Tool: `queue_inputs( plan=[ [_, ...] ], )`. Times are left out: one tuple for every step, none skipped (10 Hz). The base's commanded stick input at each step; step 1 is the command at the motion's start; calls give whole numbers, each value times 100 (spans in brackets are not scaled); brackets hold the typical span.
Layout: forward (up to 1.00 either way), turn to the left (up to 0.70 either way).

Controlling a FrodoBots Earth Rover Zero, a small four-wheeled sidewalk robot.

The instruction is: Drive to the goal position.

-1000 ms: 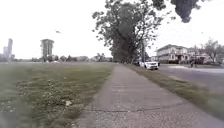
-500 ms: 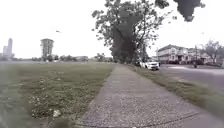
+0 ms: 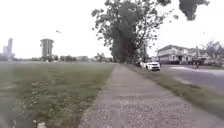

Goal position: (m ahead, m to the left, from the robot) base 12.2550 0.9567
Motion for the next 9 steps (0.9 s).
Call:
queue_inputs(
  plan=[
    [70,0],
    [70,0],
    [70,0],
    [70,0],
    [70,0],
    [70,0],
    [70,0],
    [70,0],
    [70,0]
  ],
)
